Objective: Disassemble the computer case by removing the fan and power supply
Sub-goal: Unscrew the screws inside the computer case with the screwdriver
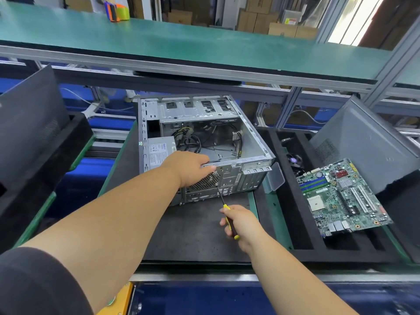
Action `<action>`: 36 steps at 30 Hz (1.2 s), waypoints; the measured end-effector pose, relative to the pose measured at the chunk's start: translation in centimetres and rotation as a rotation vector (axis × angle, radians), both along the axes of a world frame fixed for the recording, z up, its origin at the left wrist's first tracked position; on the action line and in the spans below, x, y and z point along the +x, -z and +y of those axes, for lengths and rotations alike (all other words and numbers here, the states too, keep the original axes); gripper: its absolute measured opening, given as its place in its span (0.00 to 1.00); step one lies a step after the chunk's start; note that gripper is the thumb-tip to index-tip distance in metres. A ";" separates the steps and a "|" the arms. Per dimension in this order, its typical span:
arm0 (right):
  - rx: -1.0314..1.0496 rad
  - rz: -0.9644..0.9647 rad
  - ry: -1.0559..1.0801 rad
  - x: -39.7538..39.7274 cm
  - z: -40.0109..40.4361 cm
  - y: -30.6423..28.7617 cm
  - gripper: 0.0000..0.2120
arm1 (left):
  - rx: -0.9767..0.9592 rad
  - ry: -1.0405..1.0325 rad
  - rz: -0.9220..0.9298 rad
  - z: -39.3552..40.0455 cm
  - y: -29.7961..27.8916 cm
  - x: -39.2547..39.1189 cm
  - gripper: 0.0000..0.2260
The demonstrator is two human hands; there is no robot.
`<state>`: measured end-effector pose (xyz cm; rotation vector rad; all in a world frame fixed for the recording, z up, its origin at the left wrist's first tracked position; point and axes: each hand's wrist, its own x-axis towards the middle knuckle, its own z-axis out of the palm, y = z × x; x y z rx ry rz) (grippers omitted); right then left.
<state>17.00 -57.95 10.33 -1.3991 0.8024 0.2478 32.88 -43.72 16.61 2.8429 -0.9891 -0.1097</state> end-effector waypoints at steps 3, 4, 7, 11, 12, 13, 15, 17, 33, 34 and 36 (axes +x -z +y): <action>0.426 0.082 0.040 0.0 0.1 0.1 0.17 | 0.000 0.008 0.009 0.0 0.0 -0.1 0.20; 0.510 0.087 0.032 0.1 0.0 0.3 0.20 | -0.001 0.006 0.011 0.0 -0.1 -0.1 0.20; 0.508 0.084 0.015 0.3 -0.3 1.0 0.19 | 0.003 -0.002 0.018 0.0 -0.2 -0.1 0.20; 0.319 0.130 0.029 0.3 -0.5 1.5 0.15 | 0.008 0.000 0.029 0.0 -0.3 -0.2 0.21; 0.271 0.139 0.035 0.4 -0.5 1.6 0.13 | 0.007 0.000 0.033 0.0 -0.3 -0.2 0.21; 0.226 0.147 0.040 0.4 -0.5 1.6 0.11 | 0.006 -0.001 0.035 0.1 -0.4 -0.1 0.21; 0.171 0.159 0.043 0.6 -0.3 1.5 0.10 | 0.003 -0.001 0.041 0.1 -0.4 -0.2 0.21; 0.188 0.166 0.045 0.8 0.0 1.1 0.11 | 0.002 0.001 0.042 0.1 -0.4 -0.2 0.21; 0.261 0.143 0.037 0.2 -0.6 0.8 0.17 | -0.019 0.023 0.029 0.0 -0.1 0.0 0.17; 0.256 0.143 0.048 0.2 -0.5 0.9 0.17 | -0.019 0.022 0.026 0.0 -0.1 0.0 0.16; 0.245 0.147 0.074 0.1 -0.5 1.2 0.14 | -0.020 0.021 0.026 0.0 -0.1 0.0 0.16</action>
